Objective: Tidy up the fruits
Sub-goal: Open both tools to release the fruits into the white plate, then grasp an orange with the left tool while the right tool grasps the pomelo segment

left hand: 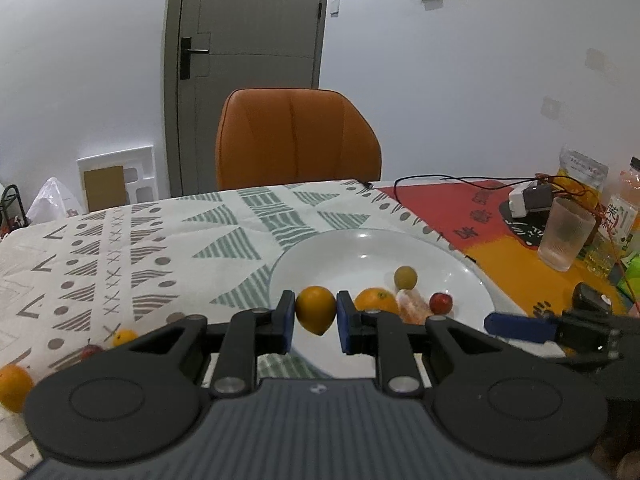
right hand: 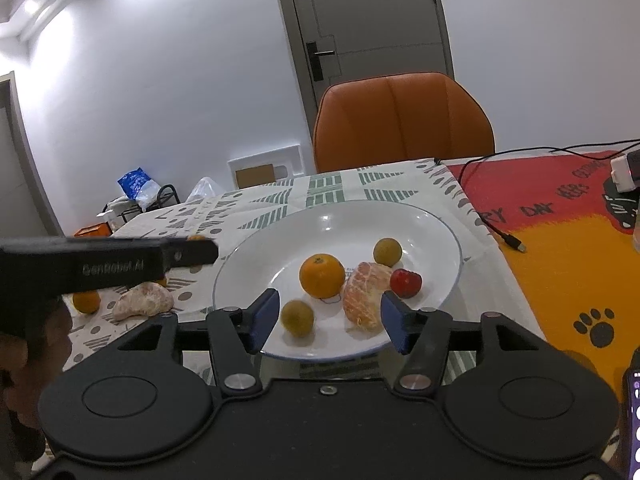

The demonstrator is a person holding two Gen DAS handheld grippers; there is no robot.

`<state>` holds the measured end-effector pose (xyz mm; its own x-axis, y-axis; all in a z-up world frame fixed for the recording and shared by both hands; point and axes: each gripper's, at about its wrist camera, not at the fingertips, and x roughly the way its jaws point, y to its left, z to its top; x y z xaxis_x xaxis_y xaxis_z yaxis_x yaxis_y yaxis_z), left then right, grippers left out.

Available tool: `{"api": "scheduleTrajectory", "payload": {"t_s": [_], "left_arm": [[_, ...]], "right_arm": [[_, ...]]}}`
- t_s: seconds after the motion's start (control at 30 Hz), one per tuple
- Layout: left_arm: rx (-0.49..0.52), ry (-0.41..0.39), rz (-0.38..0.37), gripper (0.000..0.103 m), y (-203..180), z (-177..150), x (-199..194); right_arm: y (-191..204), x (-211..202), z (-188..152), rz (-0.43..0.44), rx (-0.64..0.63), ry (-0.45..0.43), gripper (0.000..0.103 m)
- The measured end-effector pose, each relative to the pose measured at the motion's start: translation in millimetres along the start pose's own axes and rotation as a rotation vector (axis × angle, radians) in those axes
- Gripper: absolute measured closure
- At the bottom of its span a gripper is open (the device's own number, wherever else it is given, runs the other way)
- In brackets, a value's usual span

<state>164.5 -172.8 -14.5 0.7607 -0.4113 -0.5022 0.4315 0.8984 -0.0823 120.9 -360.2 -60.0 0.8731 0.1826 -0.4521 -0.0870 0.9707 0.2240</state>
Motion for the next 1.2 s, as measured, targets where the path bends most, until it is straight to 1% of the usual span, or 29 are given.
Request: {"api": "scheduleTrajectory", "payload": {"t_s": [0.07,0.1,0.17,0.23,0.27,0.3,0.33,0.37,0.4,0.53,0.63,0.73,1.0,1.2], "left_arm": [[-0.011,-0.003,-0.015,0.082,-1,1,-1],[-0.012,-0.007,-0.015,0.078,-1,2,-2],[-0.013,-0.005,-0.010,0.075,-1,3,-3],[-0.029,0.002,-0.007,0.067,4,3,-5],[-0.040,0.000,-0.004,0.065,7,3,-6],[-0.050,-0.003,0.003,0.060,10,3,-8],[-0.061,-0.004,0.012,0.052,14,2,-10],[-0.073,-0.003,0.024,0.048,18,1,-11],[-0.087,-0.001,0.033,0.042,22,-1,-14],[-0.125,0.004,0.055,0.026,37,-5,-21],[-0.137,-0.006,0.094,0.022,47,-8,-29],[-0.150,-0.013,0.121,0.020,59,-10,-37],[-0.201,-0.019,0.204,0.020,101,-23,-60],[-0.235,-0.029,0.259,0.020,127,-33,-73]], "right_arm": [[-1,-1,-1,-0.003,0.003,0.002,0.046],[-1,-1,-1,-0.003,0.005,0.002,0.046],[-1,-1,-1,-0.004,0.006,0.001,0.045],[-1,-1,-1,-0.001,0.003,0.001,0.044],[1,-1,-1,0.000,0.000,0.001,0.043],[2,-1,-1,0.003,-0.004,0.000,0.041],[3,-1,-2,0.005,-0.006,0.000,0.040],[5,0,-2,0.008,-0.008,0.001,0.040],[7,1,-2,0.010,-0.009,0.004,0.039],[16,4,-3,0.023,-0.013,0.010,0.035],[23,5,-2,0.032,-0.019,0.010,0.034],[31,7,-1,0.045,-0.022,0.008,0.030],[60,14,0,0.093,-0.052,0.012,0.024],[77,20,-1,0.138,-0.066,0.034,0.024]]}}
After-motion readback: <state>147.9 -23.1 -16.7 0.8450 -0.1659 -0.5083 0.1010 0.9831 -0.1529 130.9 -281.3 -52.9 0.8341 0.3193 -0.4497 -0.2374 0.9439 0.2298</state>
